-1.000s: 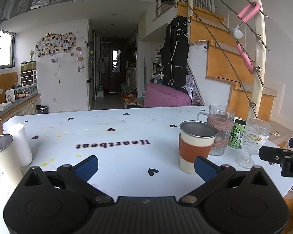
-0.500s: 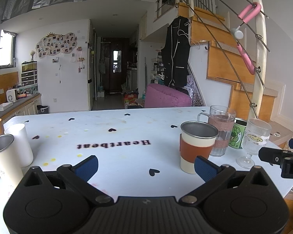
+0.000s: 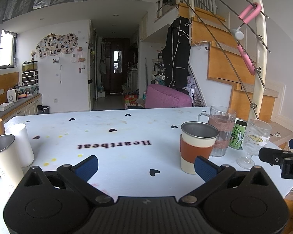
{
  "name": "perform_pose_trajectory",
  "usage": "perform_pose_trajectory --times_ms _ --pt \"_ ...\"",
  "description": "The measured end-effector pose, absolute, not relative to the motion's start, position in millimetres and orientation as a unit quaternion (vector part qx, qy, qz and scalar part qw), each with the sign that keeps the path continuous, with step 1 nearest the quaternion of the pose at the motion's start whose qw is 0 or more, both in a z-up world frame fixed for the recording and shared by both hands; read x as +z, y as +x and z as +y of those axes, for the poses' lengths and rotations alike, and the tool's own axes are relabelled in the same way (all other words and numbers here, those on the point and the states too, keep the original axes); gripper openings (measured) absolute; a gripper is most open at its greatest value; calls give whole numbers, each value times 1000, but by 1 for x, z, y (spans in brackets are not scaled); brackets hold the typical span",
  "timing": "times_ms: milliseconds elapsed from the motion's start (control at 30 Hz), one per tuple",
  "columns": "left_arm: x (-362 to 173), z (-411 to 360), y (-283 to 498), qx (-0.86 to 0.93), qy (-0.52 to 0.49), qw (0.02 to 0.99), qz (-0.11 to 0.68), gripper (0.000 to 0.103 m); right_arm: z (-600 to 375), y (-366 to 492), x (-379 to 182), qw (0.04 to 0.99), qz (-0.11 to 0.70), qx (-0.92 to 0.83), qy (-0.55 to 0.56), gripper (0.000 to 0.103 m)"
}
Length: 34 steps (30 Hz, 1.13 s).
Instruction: Flip cup upright
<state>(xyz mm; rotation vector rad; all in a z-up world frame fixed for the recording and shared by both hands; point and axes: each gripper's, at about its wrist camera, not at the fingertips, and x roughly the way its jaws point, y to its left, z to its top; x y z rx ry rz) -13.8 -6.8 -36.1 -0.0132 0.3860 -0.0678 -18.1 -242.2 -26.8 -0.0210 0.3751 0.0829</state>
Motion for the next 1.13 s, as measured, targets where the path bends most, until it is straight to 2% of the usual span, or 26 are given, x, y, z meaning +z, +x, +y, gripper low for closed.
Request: perform_pose_trajectory --times_ms 1133 --pt "-31 2 -10 -32 -6 982 188 103 -241 -20 -22 982 181 43 -11 103"
